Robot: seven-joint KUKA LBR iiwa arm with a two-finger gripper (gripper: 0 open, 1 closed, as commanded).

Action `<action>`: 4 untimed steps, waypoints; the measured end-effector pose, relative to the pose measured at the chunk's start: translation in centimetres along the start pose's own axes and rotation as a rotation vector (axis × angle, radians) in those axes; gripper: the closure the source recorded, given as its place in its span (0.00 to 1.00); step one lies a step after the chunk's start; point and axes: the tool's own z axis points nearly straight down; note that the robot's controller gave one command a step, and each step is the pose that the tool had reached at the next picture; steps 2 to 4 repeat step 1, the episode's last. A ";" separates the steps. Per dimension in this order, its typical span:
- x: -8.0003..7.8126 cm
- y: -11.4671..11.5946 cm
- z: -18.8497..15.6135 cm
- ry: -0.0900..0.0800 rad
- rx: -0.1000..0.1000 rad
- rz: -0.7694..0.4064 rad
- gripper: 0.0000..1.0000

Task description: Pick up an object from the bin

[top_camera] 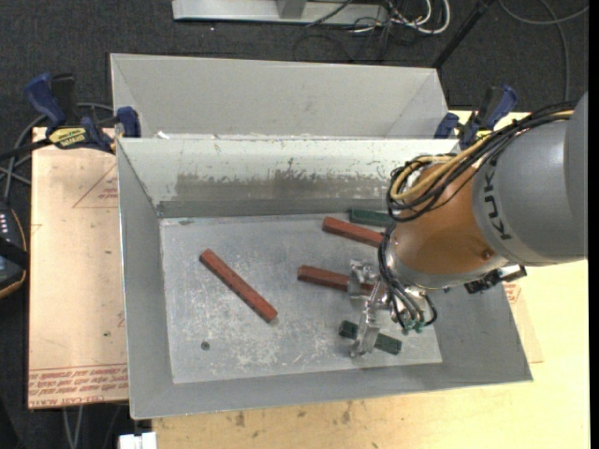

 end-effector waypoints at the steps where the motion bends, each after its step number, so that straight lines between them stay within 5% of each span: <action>1: 0.0 0.0 -0.1 0.001 0.000 0.000 1.00; 4: 0.0 0.0 -0.1 0.001 0.000 0.000 1.00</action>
Offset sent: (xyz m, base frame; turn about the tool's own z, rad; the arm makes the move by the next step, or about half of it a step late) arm 0.0000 0.0000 0.0000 0.0000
